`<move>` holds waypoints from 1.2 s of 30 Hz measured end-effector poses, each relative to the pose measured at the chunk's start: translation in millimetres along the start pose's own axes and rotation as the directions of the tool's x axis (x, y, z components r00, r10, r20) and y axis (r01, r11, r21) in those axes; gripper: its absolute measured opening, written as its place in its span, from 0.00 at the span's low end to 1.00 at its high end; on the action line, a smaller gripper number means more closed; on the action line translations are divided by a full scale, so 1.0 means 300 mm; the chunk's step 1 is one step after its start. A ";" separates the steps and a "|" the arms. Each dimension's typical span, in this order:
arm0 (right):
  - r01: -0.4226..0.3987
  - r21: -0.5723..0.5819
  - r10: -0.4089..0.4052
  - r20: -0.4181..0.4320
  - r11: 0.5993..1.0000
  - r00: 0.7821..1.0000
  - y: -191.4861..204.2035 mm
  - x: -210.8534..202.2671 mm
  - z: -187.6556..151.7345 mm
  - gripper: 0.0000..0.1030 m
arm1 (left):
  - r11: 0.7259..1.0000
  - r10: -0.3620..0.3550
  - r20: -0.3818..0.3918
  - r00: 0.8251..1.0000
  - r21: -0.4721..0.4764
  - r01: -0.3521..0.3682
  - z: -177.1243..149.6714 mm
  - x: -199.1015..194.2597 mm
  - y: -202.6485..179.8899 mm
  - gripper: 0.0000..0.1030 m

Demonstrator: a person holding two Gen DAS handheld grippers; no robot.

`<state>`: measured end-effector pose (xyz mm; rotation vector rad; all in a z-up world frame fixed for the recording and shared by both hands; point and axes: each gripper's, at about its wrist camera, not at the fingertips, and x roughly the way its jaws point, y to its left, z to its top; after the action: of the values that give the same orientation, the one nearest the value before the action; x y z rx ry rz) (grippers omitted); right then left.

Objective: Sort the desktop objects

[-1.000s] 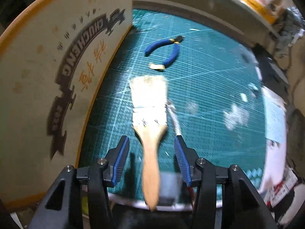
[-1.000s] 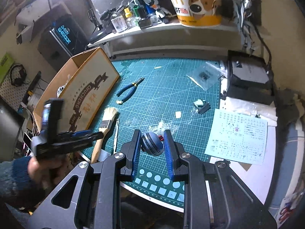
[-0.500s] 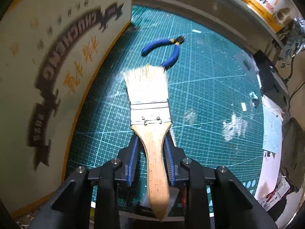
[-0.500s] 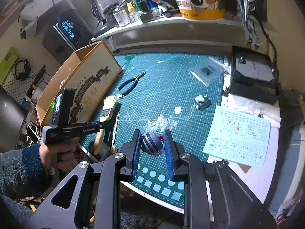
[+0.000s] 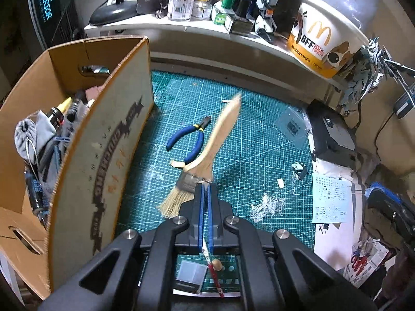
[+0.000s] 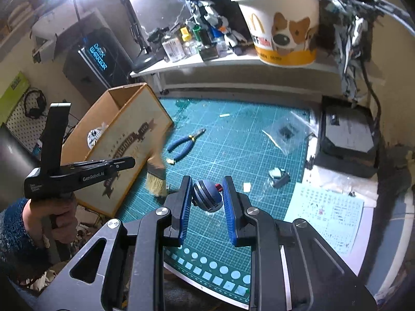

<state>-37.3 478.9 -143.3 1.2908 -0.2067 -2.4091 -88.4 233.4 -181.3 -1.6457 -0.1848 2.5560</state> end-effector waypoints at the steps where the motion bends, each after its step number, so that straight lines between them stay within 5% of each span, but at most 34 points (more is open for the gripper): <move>1: 0.001 -0.002 -0.001 0.003 1.000 1.000 0.004 -0.002 0.007 0.21 | 1.000 0.006 -0.006 1.000 0.000 -0.006 -0.002 0.004 0.008 0.02; 8: 0.005 0.014 -0.005 -0.001 1.000 1.000 0.002 -0.001 -0.005 0.22 | 1.000 -0.026 -0.077 0.997 0.005 0.026 -0.025 0.141 0.054 0.09; 13: 0.002 0.044 -0.001 -0.026 0.999 1.000 -0.021 0.019 -0.056 0.22 | 1.000 -0.013 -0.071 0.997 -0.004 0.013 0.003 0.223 0.086 0.61; 16: -0.009 0.066 0.012 -0.040 0.998 0.999 -0.039 0.035 -0.094 0.22 | 0.995 0.087 -0.039 0.995 0.050 -0.085 0.041 0.275 0.065 0.67; 20: -0.023 0.111 0.029 -0.048 0.994 0.998 -0.084 0.065 -0.143 0.22 | 0.962 0.236 0.012 0.972 0.137 -0.235 0.090 0.349 0.025 0.67; 27: -0.055 0.165 0.065 -0.054 0.985 0.996 -0.153 0.114 -0.181 0.22 | 0.856 0.447 0.065 0.892 0.259 -0.447 0.135 0.479 -0.026 0.55; 32: -0.068 0.187 0.082 -0.065 0.980 0.995 -0.191 0.138 -0.182 0.22 | 0.902 0.399 0.012 0.917 0.172 -0.395 0.160 0.472 0.029 0.16; 36: -0.068 0.187 0.083 -0.073 0.980 0.994 -0.213 0.151 -0.164 0.22 | 0.963 0.263 -0.005 0.965 0.056 -0.263 0.176 0.377 0.059 0.13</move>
<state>-36.7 521.0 -225.5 1.4295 -0.4567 -2.3135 -183.5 229.9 -264.1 -1.7726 0.1126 2.7084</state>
